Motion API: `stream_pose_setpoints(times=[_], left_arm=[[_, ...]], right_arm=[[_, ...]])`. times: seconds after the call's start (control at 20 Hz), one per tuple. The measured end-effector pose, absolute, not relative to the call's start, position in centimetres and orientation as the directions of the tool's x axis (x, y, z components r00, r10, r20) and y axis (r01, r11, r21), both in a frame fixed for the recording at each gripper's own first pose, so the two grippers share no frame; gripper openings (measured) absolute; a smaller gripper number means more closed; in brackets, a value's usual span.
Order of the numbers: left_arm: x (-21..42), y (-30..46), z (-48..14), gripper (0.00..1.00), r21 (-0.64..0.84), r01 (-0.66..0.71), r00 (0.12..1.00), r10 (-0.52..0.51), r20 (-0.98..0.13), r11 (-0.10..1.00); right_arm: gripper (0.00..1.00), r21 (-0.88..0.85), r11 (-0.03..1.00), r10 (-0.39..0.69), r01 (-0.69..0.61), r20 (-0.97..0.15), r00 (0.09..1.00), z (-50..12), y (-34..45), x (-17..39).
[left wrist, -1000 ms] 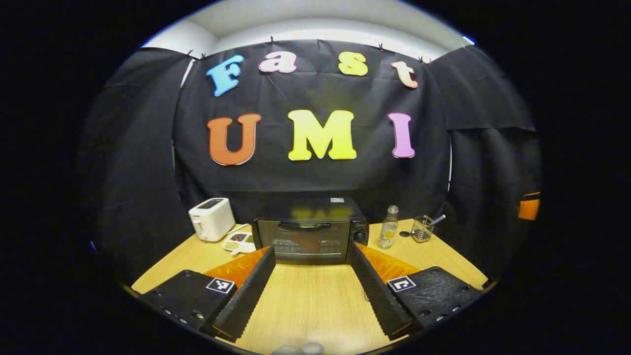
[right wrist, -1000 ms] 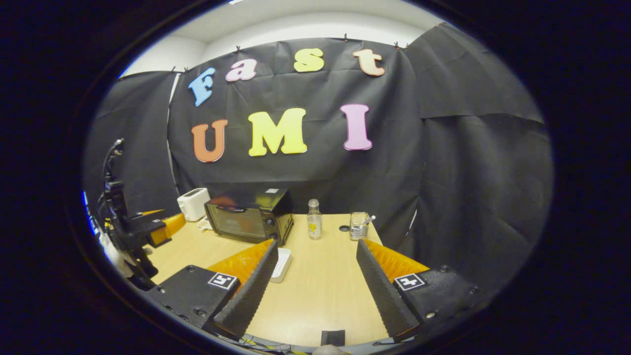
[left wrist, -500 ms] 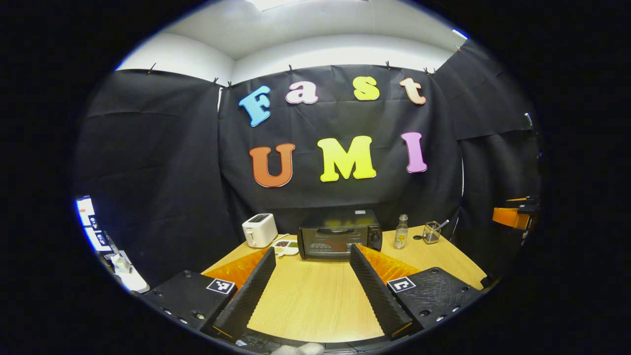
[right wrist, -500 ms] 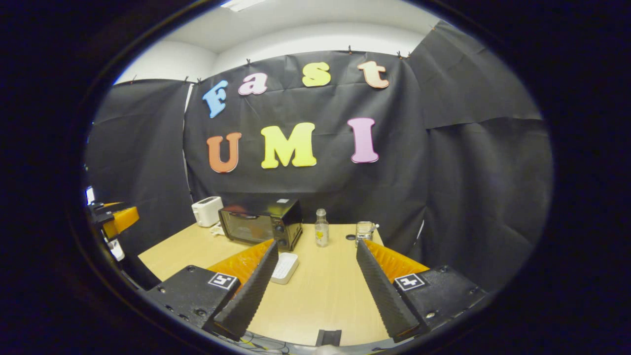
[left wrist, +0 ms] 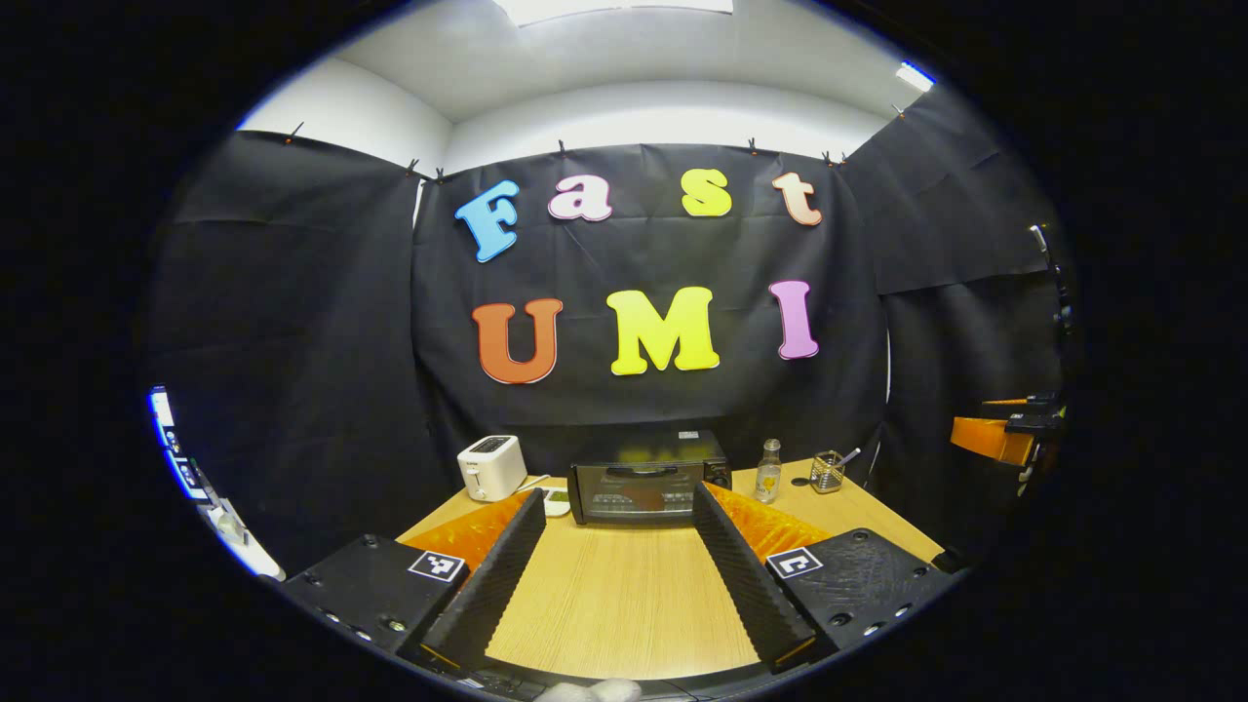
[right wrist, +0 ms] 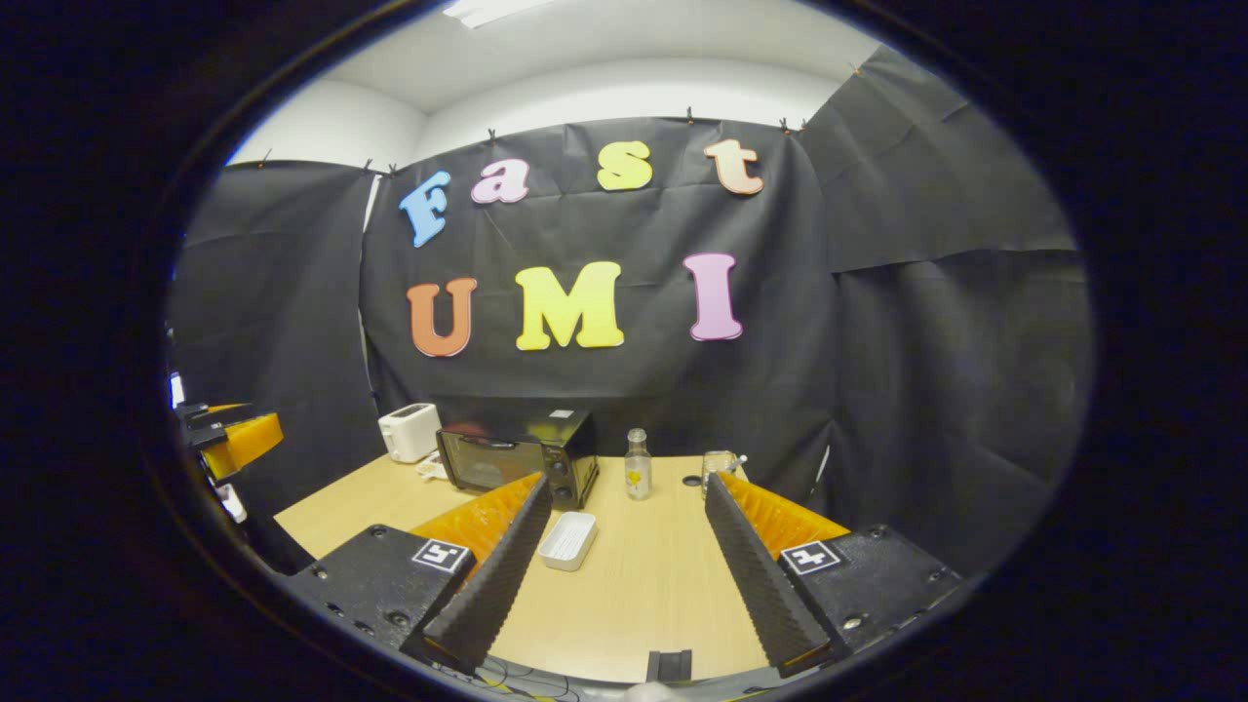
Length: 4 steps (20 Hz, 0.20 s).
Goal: Open the electric oven with the left hand, put the food in, and close the electric oven.
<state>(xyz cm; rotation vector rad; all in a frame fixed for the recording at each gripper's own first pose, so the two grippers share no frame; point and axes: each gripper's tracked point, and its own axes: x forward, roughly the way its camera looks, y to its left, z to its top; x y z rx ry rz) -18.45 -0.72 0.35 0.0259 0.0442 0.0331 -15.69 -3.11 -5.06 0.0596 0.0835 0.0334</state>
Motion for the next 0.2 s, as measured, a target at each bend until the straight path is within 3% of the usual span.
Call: stream_pose_setpoints(times=[0.2], left_arm=[[-18.12,-1.03,0.79,0.97,0.014,0.029,0.999,-0.029,-0.038,0.999]], right_arm=[[1.0,0.052,0.999,-0.011,0.015,-0.068,0.998,-4.09,-2.34,-16.58]])
